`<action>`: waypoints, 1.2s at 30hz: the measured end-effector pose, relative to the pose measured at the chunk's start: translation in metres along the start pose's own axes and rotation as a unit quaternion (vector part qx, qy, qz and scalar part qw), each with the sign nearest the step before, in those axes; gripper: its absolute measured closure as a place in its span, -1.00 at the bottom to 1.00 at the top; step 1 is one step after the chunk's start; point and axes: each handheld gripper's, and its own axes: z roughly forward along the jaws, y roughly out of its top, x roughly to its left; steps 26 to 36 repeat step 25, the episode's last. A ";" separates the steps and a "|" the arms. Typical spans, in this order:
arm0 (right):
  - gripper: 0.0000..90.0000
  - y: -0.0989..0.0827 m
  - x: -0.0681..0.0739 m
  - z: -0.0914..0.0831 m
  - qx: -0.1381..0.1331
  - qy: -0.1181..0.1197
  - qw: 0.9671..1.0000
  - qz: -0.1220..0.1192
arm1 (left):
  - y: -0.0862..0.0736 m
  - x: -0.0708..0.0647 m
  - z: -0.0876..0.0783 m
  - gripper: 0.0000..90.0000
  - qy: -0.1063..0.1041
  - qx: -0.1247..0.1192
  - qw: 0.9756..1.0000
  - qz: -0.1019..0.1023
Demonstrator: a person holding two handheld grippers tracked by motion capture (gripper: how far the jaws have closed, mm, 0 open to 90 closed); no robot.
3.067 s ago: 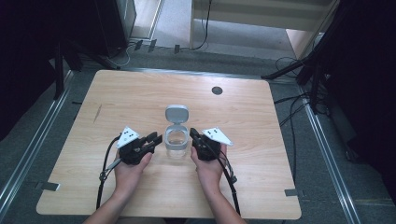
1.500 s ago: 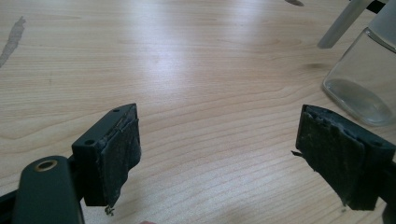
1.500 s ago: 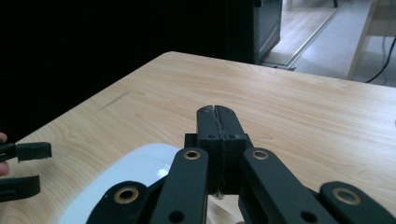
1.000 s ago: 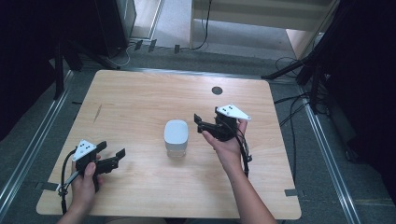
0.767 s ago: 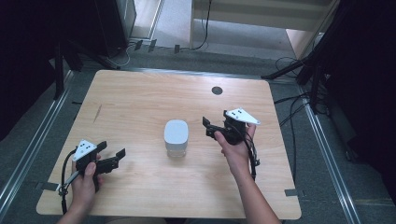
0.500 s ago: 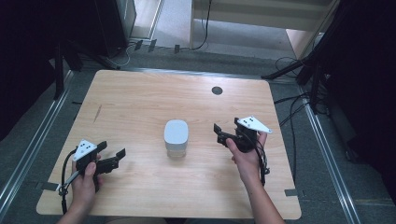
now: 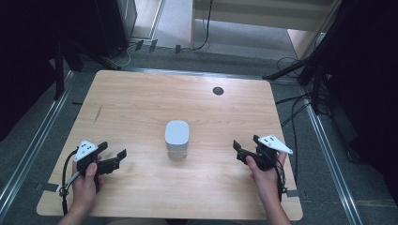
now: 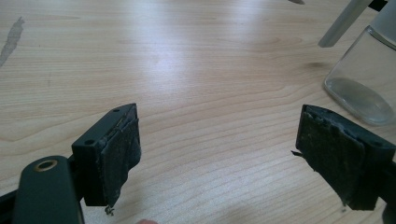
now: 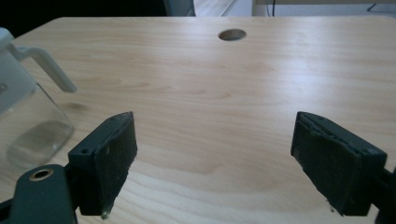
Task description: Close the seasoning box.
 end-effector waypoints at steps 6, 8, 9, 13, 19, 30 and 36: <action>-0.66 -0.028 -0.026 -0.017 0.015 -0.027 0.999 0.010 | 0.000 0.000 0.000 -0.68 0.000 0.000 1.000 0.000; -0.65 -0.034 -0.031 -0.021 0.015 -0.032 0.999 0.013 | 0.000 0.000 0.000 -0.69 0.000 0.000 1.000 0.000; -0.65 -0.037 -0.034 -0.023 0.014 -0.035 0.999 0.014 | 0.000 0.000 0.000 -0.68 0.000 0.000 1.000 0.000; -0.63 -0.052 -0.044 -0.037 0.017 -0.045 0.999 0.023 | 0.000 0.000 0.000 -0.69 0.001 0.000 1.000 0.000; -0.63 -0.062 -0.041 -0.049 0.015 -0.040 0.999 0.003 | 0.000 -0.001 0.000 -0.69 0.007 -0.001 1.000 0.003; -0.65 -0.062 -0.038 -0.049 0.017 -0.044 0.999 -0.004 | 0.000 -0.002 0.001 -0.68 0.017 0.003 1.000 0.006; -0.65 -0.062 -0.038 -0.049 0.017 -0.044 0.999 -0.004 | 0.000 -0.002 0.001 -0.68 0.017 0.003 1.000 0.006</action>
